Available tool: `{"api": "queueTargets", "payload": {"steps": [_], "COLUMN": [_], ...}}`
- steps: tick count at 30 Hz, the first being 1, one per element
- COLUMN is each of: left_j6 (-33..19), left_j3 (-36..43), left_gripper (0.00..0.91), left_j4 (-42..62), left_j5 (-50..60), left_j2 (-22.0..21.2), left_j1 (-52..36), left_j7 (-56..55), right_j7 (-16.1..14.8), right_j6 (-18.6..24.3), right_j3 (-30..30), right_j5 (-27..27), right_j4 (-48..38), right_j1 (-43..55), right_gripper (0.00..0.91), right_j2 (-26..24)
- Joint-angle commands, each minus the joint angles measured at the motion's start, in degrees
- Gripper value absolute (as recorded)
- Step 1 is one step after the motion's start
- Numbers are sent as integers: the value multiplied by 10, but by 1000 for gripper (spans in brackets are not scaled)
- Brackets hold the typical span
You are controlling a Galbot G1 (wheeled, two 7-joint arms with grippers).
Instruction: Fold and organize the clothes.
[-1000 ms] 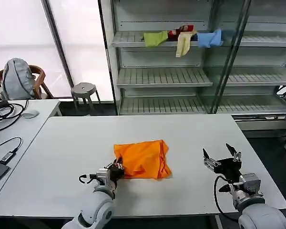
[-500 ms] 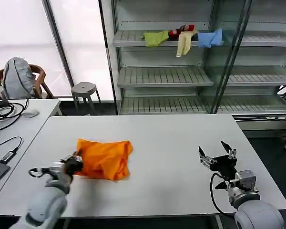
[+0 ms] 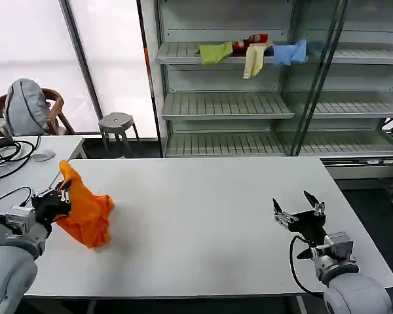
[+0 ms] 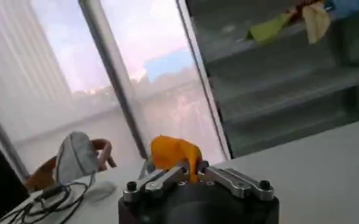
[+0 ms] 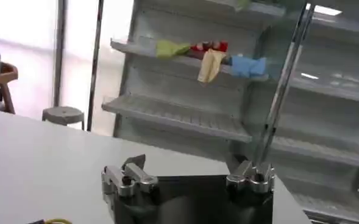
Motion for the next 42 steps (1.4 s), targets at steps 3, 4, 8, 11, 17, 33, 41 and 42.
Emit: {"api": "queueTargets", "payload": {"steps": [3, 4, 8, 11, 17, 33, 41, 42], "left_j6": [-24, -28, -34, -31, -32, -98, -106, -110], "left_j3": [381, 404, 453, 465, 494, 537, 429, 405], "left_gripper": [20, 20, 20, 20, 20, 907, 907, 907], "left_j4": [-36, -31, 30, 69, 113, 140, 97, 88], "left_j5": [157, 174, 197, 202, 239, 224, 138, 141], "left_j2": [-187, -211, -256, -268, -265, -301, -289, -276], "left_j1": [-57, -73, -137, -169, -191, -201, -210, -206], "left_j7": [24, 29, 37, 28, 16, 27, 29, 36], "right_j7": [5, 6, 8, 10, 28, 24, 21, 20], "right_j6": [-5, -6, -9, -10, -7, 25, 26, 27], "right_j3": [16, 16, 17, 25, 35, 52, 41, 39], "right_j5": [-3, -3, -5, -10, 3, 6, 4, 4], "right_j4": [10, 11, 16, 17, 25, -16, -26, -29], "right_j1": [-28, -28, -31, -32, -12, 32, 46, 49], "right_gripper": [907, 907, 907, 907, 907, 907, 907, 907], "right_j2": [-2, -2, -2, -4, -17, -42, -37, -34]}}
